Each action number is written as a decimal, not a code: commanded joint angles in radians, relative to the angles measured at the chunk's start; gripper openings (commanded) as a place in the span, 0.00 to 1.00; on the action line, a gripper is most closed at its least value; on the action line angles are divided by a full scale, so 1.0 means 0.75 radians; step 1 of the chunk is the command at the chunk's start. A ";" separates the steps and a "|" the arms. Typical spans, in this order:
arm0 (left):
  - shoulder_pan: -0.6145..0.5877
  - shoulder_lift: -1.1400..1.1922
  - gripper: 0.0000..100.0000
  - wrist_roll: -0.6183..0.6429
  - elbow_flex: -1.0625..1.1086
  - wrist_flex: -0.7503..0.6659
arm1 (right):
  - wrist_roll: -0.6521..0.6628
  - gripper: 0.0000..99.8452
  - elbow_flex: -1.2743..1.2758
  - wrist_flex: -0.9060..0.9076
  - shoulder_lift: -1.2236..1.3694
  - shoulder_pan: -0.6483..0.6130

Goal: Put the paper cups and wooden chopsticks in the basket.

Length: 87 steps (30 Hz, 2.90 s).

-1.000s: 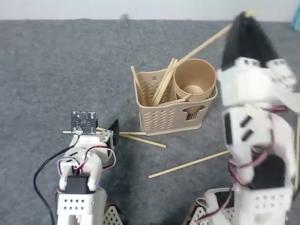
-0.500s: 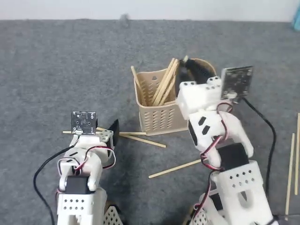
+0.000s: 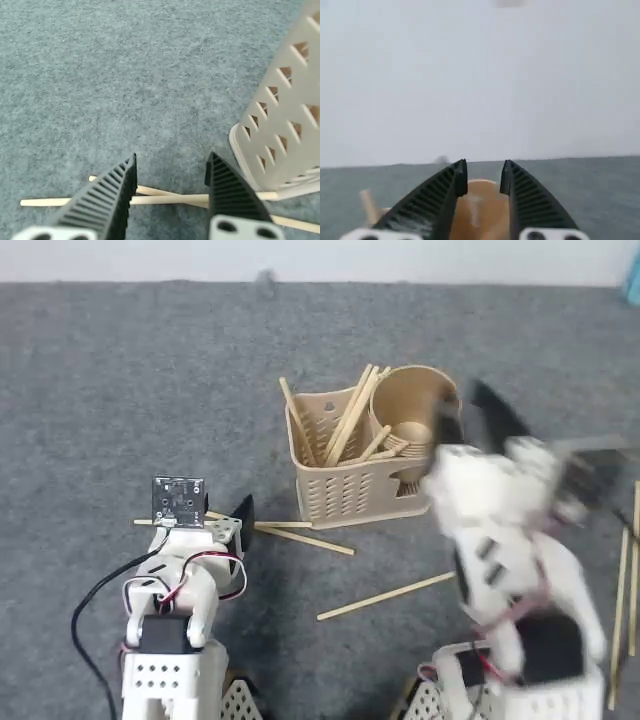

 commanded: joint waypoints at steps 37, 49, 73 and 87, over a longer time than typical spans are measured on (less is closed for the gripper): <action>0.008 -0.020 0.21 -0.016 -0.007 -0.002 | 0.710 0.11 -1.144 -0.009 2.376 1.134; 0.006 -0.020 0.21 -0.016 -0.007 -0.002 | 0.710 0.11 -1.510 -0.005 2.839 1.153; 0.008 -0.020 0.21 -0.016 -0.007 -0.002 | 0.509 0.01 -1.890 0.629 2.423 1.263; 0.006 -0.020 0.21 -0.016 -0.007 -0.002 | 0.090 0.01 -1.954 1.040 1.785 1.257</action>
